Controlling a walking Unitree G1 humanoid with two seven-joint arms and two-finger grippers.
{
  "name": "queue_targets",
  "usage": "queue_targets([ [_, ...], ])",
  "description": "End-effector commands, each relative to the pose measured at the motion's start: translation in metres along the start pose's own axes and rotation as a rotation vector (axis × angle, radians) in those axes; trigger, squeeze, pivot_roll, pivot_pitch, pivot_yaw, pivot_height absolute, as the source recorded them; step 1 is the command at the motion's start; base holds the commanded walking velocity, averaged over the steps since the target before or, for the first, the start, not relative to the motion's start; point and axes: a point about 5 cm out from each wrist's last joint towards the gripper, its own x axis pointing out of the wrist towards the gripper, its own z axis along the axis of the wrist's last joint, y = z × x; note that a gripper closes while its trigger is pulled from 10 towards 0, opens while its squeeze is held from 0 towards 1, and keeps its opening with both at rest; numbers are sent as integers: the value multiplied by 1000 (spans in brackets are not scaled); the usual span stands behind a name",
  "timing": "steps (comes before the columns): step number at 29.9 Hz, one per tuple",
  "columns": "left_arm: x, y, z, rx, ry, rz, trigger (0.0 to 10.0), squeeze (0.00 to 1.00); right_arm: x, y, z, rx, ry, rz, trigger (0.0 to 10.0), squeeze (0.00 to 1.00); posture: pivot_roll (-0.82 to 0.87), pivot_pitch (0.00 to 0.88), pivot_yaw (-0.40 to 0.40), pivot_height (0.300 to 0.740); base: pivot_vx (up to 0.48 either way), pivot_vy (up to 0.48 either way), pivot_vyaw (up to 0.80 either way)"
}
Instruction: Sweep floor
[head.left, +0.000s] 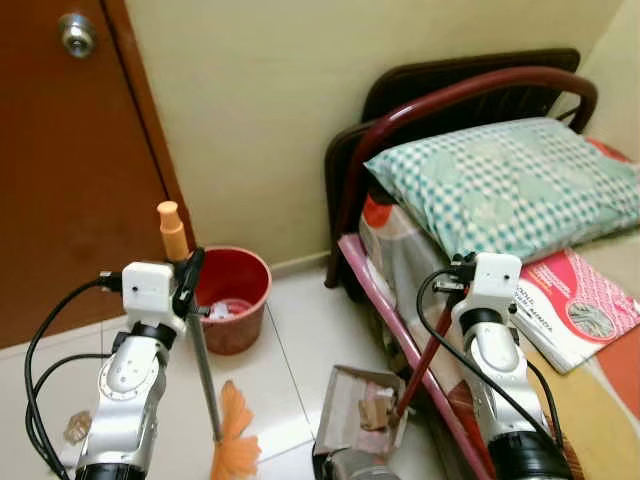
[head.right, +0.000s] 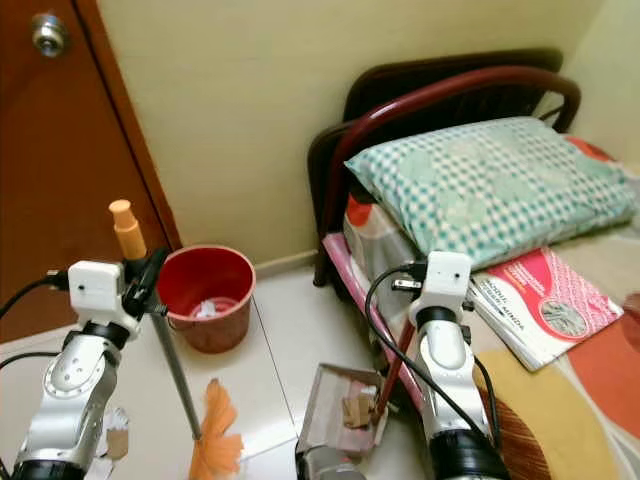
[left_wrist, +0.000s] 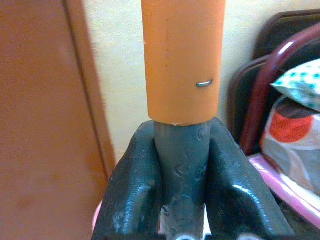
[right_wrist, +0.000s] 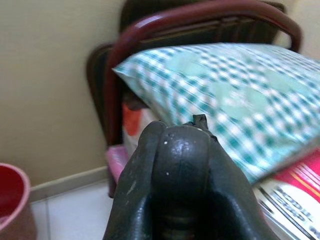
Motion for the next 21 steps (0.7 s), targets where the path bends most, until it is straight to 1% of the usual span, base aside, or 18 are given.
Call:
queue_targets([
  [1, 3, 3, 10, 53, -31, 3, 10000, 0, 4, 2, 12, 6, -45, 15, 10000, 0, -8, 51, -32, 740, 0, 0, 0],
  [11, 2, 1, 9, 46, -24, 15, 10000, 0, 3, 10, 15, 11, -55, 38, 10000, 0, -12, 66, -26, 740, 0, 0, 0],
  [16, 2, 2, 8, 51, -17, 15, 10000, 0, 4, 15, 19, 41, -67, 57, 10000, 0, -10, 70, -25, 740, 0, 0, 0],
  [20, 4, 7, 10, 71, -20, 45, 10000, 0, 8, 25, 32, 87, -109, 114, 10000, 0, -8, 72, -25, 740, 0, 0, 0],
  [21, 4, 13, 12, 105, -22, 87, 10000, 0, 10, 30, 41, 115, -134, 141, 10000, 0, -8, 72, -25, 740, 0, 0, 0],
])
